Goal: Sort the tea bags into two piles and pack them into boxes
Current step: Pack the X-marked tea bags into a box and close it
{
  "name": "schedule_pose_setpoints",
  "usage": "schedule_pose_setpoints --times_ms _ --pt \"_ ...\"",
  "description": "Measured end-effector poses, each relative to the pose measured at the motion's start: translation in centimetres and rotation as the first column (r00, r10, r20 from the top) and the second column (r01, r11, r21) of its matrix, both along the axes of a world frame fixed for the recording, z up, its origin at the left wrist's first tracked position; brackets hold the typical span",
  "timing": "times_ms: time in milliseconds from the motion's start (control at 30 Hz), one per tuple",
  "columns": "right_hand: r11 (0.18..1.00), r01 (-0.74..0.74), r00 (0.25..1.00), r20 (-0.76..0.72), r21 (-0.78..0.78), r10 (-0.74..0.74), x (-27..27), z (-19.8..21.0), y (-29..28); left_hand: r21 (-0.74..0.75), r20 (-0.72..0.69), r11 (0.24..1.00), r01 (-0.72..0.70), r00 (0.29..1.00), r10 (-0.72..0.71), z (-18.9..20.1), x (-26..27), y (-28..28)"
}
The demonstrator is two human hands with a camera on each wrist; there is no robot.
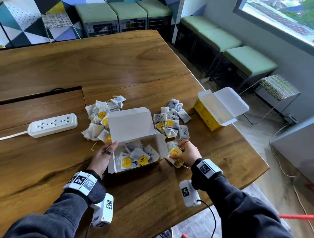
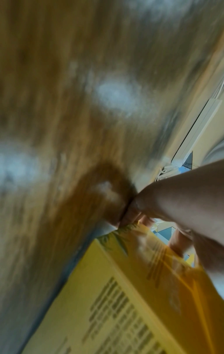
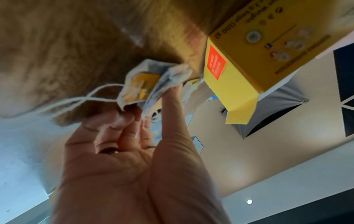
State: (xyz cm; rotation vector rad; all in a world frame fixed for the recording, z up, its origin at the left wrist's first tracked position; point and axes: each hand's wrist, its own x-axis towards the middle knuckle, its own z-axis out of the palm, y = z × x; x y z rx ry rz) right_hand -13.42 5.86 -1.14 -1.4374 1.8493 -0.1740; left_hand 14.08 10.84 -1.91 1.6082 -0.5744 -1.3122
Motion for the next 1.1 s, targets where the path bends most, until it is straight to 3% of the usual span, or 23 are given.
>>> schedule_pose_setpoints --times_ms 300,400,500,600,700,933,1033,1100 --pt "0.991 -0.104 0.994 -0.03 -0.08 0.102 0.2 0.1 2.0 0.002 -0.031 1.0 0.027 0.999 -0.027 -0.4 0.5 0.1" --pt "0.962 -0.056 0.998 0.026 -0.267 0.065 0.0 2.7 2.0 -0.009 -0.043 0.999 0.038 0.998 -0.038 -0.2 0.5 0.1" --pt "0.856 -0.098 0.986 0.068 -0.508 0.153 1.6 6.9 1.6 -0.021 -0.048 0.999 0.047 0.998 -0.048 -0.2 0.4 0.1" --pt "0.872 -0.278 0.919 0.154 -0.402 0.364 5.6 9.0 1.5 -0.032 -0.063 0.999 0.039 0.997 -0.041 0.0 0.2 0.1" --pt "0.888 -0.39 0.861 0.247 -0.243 0.445 9.5 7.3 1.4 -0.033 -0.063 0.999 0.041 0.997 -0.043 -0.1 0.3 0.2" --pt "0.862 -0.489 0.871 -0.012 -0.137 0.492 11.9 3.9 1.5 -0.05 -0.085 0.997 0.052 0.995 -0.057 -0.2 0.4 0.2" --pt "0.851 -0.493 0.87 -0.097 -0.182 0.483 11.3 4.1 1.3 -0.058 -0.099 0.997 0.053 0.993 -0.058 -0.2 0.5 0.2" --pt "0.845 -0.437 0.888 0.001 -0.309 0.459 10.5 4.7 1.1 -0.055 -0.11 0.997 0.056 0.992 -0.062 -0.2 0.6 0.2"
